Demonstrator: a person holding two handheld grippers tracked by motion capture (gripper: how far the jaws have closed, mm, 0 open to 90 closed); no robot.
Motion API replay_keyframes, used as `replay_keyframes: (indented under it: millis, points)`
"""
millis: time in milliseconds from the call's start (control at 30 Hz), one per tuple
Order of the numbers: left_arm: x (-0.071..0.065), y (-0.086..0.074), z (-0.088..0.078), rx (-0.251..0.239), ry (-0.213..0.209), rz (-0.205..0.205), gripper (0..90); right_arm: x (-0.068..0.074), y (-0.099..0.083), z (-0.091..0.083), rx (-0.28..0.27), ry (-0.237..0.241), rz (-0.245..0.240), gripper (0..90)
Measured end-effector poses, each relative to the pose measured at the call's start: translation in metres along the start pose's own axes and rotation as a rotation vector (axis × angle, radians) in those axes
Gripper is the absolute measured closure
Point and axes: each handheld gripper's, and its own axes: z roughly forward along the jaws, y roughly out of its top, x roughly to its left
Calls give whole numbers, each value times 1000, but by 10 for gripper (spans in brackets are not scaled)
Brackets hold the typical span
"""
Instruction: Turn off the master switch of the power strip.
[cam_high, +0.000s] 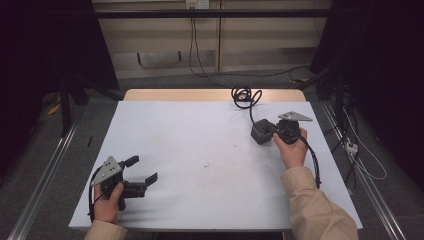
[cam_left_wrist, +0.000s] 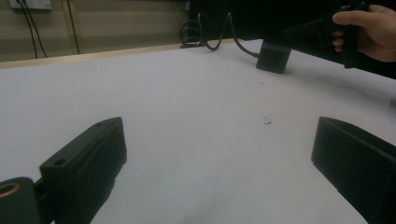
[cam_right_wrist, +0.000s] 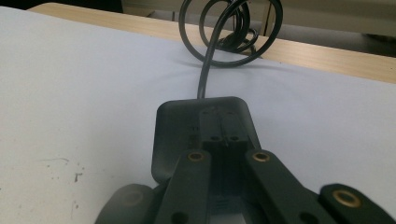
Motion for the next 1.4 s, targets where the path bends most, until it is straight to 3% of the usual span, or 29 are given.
replay_keyframes:
  millis: [800, 1167, 1400]
  points:
    - [-1, 0, 0, -1, -3, 6, 29, 3, 0, 0, 8, 0, -8, 900]
    - [-3, 1, 0, -2, -2, 9, 29, 2, -2, 0, 0, 4, 13, 900]
    - [-3, 1, -1, -4, 0, 9, 29, 1, -6, 0, -34, 9, 40, 900]
